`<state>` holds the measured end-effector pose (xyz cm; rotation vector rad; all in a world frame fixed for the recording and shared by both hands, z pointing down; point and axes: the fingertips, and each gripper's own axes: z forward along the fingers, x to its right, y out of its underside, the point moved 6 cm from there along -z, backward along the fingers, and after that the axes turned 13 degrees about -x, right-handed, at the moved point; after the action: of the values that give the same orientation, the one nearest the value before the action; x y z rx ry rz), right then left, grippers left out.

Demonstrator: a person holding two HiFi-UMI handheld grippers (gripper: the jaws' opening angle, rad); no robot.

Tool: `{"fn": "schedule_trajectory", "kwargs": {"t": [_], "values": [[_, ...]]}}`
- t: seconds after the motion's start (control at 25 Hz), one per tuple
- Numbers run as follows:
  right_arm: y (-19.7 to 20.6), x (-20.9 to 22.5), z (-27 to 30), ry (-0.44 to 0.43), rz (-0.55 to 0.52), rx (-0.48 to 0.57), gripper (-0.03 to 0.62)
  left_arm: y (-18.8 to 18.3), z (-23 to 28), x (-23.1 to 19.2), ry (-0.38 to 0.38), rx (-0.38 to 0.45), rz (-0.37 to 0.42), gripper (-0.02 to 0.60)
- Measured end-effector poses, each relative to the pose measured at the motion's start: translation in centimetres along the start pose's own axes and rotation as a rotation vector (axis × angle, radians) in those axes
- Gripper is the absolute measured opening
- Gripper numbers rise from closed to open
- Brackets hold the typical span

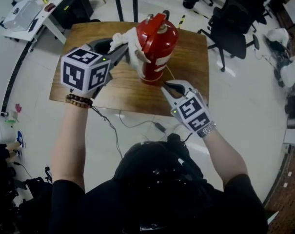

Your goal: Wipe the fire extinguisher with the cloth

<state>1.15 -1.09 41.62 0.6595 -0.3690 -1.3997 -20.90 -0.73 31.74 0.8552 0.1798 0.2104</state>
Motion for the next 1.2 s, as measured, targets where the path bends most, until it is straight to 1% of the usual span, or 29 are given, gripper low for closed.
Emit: {"fn": "schedule_trajectory", "kwargs": {"t": [0.12,0.32,0.56,0.84,1.04,1.2], "values": [[0.3,0.0,0.2,0.002,0.013,-0.007,0.052,1.7,1.5,0.0,-0.001,-0.044,-0.009,0.11],[1.2,0.2,0.5,0.005,0.039,-0.029,0.052,4.0,3.9,-0.1,-0.004,-0.087,-0.035,0.11],[2.0,0.3,1.0,-0.001,0.06,-0.043,0.052,6.4,6.9,-0.1,-0.028,-0.162,-0.047,0.111],[2.4,0.0,1.6,-0.007,0.079,-0.052,0.052,9.2,9.7,-0.4,-0.058,-0.215,-0.077,0.111],[3.2,-0.4,2.1,-0.008,0.104,-0.064,0.052,10.6,11.6,-0.6,-0.075,-0.252,-0.065,0.111],[4.2,-0.9,2.3,-0.007,0.123,-0.081,0.052,12.4,13.1,-0.6,-0.093,-0.286,-0.077,0.11]]}}
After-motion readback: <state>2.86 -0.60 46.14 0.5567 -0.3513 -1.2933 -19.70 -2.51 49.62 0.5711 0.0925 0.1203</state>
